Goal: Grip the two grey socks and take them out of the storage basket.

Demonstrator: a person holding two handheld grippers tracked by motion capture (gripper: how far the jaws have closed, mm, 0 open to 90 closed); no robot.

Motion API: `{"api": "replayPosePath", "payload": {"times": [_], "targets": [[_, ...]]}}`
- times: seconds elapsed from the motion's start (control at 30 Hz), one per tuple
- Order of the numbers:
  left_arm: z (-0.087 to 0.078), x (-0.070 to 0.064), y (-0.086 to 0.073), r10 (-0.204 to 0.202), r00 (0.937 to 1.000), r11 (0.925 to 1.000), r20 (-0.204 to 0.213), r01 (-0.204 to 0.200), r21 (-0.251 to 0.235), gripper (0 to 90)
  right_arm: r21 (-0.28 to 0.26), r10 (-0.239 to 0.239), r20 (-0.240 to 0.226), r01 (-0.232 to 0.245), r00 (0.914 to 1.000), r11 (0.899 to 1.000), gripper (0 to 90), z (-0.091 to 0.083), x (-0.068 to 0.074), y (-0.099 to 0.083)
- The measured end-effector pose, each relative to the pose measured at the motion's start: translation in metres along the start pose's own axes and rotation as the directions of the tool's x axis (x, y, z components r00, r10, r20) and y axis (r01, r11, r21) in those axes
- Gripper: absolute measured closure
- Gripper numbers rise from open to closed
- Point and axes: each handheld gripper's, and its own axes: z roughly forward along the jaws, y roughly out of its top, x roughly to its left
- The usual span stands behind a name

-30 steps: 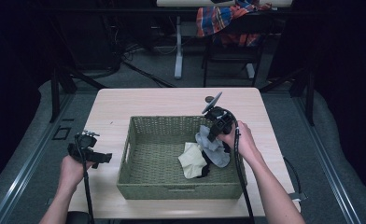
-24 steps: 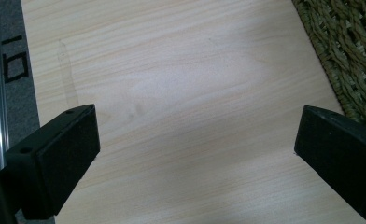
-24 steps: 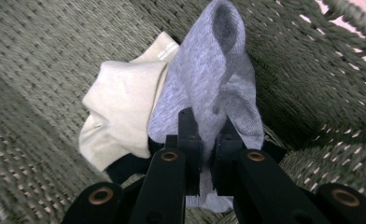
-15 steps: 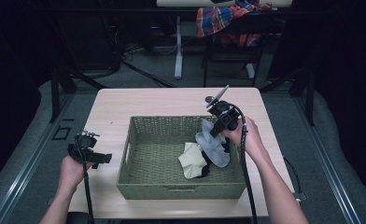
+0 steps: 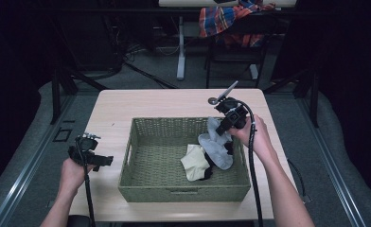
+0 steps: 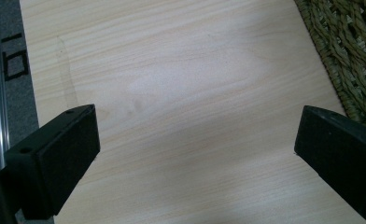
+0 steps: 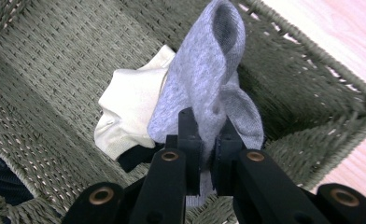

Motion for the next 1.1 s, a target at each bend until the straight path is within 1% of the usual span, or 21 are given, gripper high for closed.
{"api": "replayPosePath", "payload": {"times": [0.03,0.07,0.2,0.23,0.27,0.3,0.37,0.4,0.43,0.5,0.57,0.7,0.8,0.83,0.9,0.97,1.0,1.03,1.07,1.1], "targets": [[0.0,0.0,0.0,0.0,1.0,1.0,0.001,0.0,0.001,0.3,-0.009,0.007,-0.004,-0.007,1.0,1.0,85.0,-0.002,0.0,0.0],[0.0,0.001,0.0,0.001,1.0,1.0,0.0,-0.001,0.0,0.3,-0.01,0.001,0.002,-0.001,1.0,1.0,85.0,-0.004,0.0,-0.001],[-0.001,0.002,-0.001,-0.011,0.9999,0.9999,0.005,0.011,-0.005,0.3,-0.029,0.01,0.008,-0.01,0.9999,1.0,85.0,-0.015,0.0,-0.002],[-0.001,0.002,-0.001,-0.011,0.9999,0.9999,0.005,0.011,-0.003,0.3,-0.031,0.023,0.003,-0.023,0.9997,0.999,85.0,-0.017,0.0,-0.003],[0.0,0.001,-0.001,-0.01,0.9999,0.9999,0.004,0.01,-0.005,0.3,-0.04,0.008,0.011,-0.008,0.9999,0.999,85.0,-0.019,-0.001,-0.003],[-0.001,0.001,-0.001,-0.009,1.0,0.9999,0.003,0.009,-0.006,0.3,-0.04,0.015,0.01,-0.015,0.9998,0.999,85.0,-0.022,-0.001,-0.004],[-0.001,0.001,0.0,-0.007,1.0,1.0,0.004,0.007,-0.004,0.2,-0.048,0.009,0.015,-0.008,0.9998,0.999,85.0,-0.026,-0.001,-0.005],[-0.001,0.001,-0.001,-0.008,1.0,0.9999,0.003,0.008,-0.007,0.2,-0.049,0.018,0.017,-0.017,0.9997,0.999,85.0,-0.029,-0.001,-0.006],[-0.001,0.001,-0.001,-0.008,1.0,1.0,0.004,0.008,-0.004,0.2,-0.057,0.012,0.019,-0.011,0.9998,0.998,85.0,-0.03,-0.002,-0.007],[-0.001,0.001,-0.001,-0.01,0.9999,0.9999,0.006,0.01,-0.006,0.2,-0.069,0.015,0.026,-0.013,0.9996,0.998,85.0,-0.035,-0.004,-0.009],[-0.001,0.002,-0.001,-0.012,0.9999,0.9999,0.009,0.012,-0.003,0.2,-0.081,0.025,0.026,-0.023,0.9993,0.996,85.0,-0.038,-0.005,-0.012],[0.0,0.004,-0.002,-0.017,0.9998,0.9999,0.006,0.017,-0.001,0.2,-0.075,0.042,0.037,-0.039,0.9984,0.996,85.0,-0.044,-0.015,-0.019],[0.001,0.003,-0.002,-0.015,0.9999,0.9999,0.008,0.015,0.002,0.2,-0.101,0.074,0.041,-0.07,0.9964,0.992,85.0,-0.051,-0.022,-0.028],[0.001,0.003,-0.002,-0.015,0.9999,0.9999,0.008,0.015,0.002,0.2,-0.098,0.076,0.046,-0.071,0.9961,0.993,85.0,-0.054,-0.026,-0.031],[0.0,0.003,-0.002,-0.012,0.9999,0.9999,0.006,0.012,0.0,0.2,-0.103,0.092,0.062,-0.085,0.9939,0.991,85.0,-0.059,-0.031,-0.036],[0.0,0.004,-0.002,-0.013,0.9999,0.9999,0.004,0.013,-0.002,0.2,-0.114,0.113,0.06,-0.105,0.9918,0.988,84.9,-0.063,-0.037,-0.042],[0.0,0.004,-0.002,-0.015,0.9999,0.9999,0.006,0.015,-0.001,0.2,-0.112,0.119,0.064,-0.112,0.9908,0.987,85.0,-0.065,-0.04,-0.045],[0.0,0.004,-0.002,-0.015,0.9999,0.9999,0.008,0.015,0.003,0.2,-0.123,0.134,0.072,-0.125,0.9884,0.985,85.0,-0.066,-0.043,-0.048],[0.0,0.005,-0.002,-0.015,0.9999,0.9999,0.008,0.015,0.003,0.2,-0.124,0.144,0.077,-0.134,0.9866,0.983,85.0,-0.067,-0.046,-0.051],[0.0,0.005,-0.002,-0.015,0.9999,0.9999,0.008,0.015,0.003,0.2,-0.124,0.144,0.077,-0.134,0.9866,0.983,85.0,-0.067,-0.046,-0.051]]}}
